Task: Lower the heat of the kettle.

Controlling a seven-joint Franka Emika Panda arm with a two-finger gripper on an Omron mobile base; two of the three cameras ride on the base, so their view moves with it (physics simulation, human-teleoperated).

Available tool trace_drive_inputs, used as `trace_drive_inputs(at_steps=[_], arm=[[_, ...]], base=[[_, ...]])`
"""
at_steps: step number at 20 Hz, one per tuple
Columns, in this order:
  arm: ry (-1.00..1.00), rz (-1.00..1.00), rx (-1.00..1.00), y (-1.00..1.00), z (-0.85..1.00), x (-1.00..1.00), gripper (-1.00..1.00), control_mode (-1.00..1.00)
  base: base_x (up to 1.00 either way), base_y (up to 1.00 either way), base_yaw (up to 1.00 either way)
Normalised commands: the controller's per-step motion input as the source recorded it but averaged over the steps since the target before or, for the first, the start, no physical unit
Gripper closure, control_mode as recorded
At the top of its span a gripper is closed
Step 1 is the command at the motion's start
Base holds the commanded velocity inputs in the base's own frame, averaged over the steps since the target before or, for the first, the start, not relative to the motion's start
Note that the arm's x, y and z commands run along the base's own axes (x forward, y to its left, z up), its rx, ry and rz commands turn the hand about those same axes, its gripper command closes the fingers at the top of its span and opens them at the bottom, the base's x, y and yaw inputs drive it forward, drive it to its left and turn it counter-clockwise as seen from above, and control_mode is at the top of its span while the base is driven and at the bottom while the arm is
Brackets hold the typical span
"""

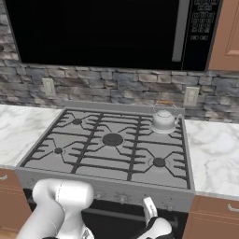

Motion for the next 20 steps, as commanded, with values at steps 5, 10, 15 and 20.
trace_drive_inputs(at_steps=[5, 10, 15, 20], arm=[[-0.01, 0.0, 0.0, 0.07, 0.0, 0.05, -1.0, -1.0], [0.0, 0.0, 0.0, 0.03, 0.0, 0.11, -1.0, -1.0], [0.0, 0.0, 0.0, 0.15, 0.0, 0.24, -1.0, -1.0], [0.0, 0.0, 0.0, 0.28, 0.0, 0.27, 1.0, -1.0]], base=[[0.0, 0.0, 0.0], [0.0, 0.0, 0.0], [0.0, 0.0, 0.0], [0.0, 0.0, 0.0]])
